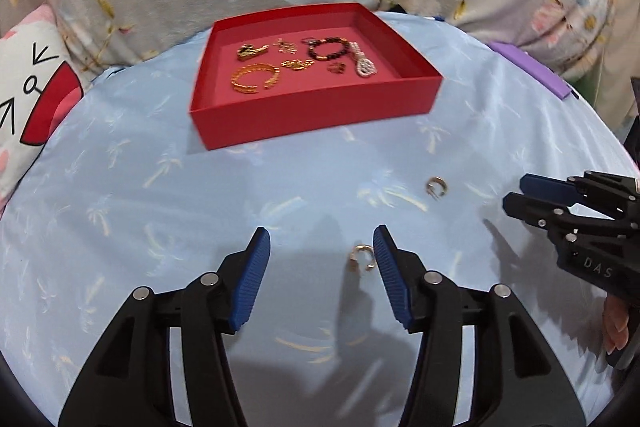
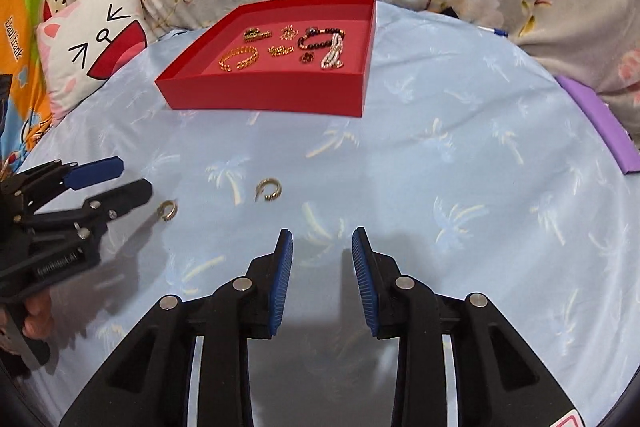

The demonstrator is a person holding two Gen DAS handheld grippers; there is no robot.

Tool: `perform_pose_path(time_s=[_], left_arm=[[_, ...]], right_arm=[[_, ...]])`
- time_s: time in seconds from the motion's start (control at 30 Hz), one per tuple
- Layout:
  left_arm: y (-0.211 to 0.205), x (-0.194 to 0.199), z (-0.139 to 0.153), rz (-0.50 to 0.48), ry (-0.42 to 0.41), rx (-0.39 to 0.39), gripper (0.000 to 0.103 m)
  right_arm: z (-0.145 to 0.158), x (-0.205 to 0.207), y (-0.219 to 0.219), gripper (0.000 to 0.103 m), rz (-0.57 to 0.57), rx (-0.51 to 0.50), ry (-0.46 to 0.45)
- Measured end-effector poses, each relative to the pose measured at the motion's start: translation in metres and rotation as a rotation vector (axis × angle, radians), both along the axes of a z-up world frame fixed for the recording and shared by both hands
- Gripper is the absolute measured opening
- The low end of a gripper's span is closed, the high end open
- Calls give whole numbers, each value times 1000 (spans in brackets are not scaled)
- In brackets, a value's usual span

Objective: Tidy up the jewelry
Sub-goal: 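Move both open tools back toward the remaining gold hoop earrings, then grasp a gold hoop earring with the left tool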

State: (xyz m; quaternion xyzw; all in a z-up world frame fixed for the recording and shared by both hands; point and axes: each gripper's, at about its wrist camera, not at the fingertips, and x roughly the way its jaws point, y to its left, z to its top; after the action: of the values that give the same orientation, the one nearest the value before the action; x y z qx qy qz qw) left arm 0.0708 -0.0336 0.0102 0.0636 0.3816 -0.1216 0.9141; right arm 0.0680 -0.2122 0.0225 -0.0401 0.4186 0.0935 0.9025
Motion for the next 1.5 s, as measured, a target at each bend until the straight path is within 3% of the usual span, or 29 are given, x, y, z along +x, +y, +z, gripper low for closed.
perform_pose_path(time_s=[0.17, 0.33, 0.6, 1.07, 1.17, 1.2, 1.23, 1.5], left_arm=[[-11, 5, -13, 14, 21, 19, 47], [-11, 7, -20, 7, 52, 9, 31], [-11, 7, -20, 3, 54, 0, 17], [-12, 7, -20, 3, 55, 0, 17], [-11, 7, -20, 10, 54, -1, 29], [-9, 7, -19, 18, 51, -3, 43], [-8, 5, -19, 21, 46, -9, 49], [-5, 3, -19, -5, 58, -23, 49]], right_arm=[[-5, -5, 6, 31, 14, -21, -11], [-6, -3, 6, 31, 16, -24, -9], [-10, 2, 10, 31, 21, -10, 2], [-10, 2, 12, 31, 24, -6, 4], [-10, 1, 12, 31, 25, -8, 4], [-10, 1, 11, 31, 25, -8, 5], [-10, 1, 11, 31, 24, -8, 5], [-12, 3, 9, 31, 19, -5, 12]])
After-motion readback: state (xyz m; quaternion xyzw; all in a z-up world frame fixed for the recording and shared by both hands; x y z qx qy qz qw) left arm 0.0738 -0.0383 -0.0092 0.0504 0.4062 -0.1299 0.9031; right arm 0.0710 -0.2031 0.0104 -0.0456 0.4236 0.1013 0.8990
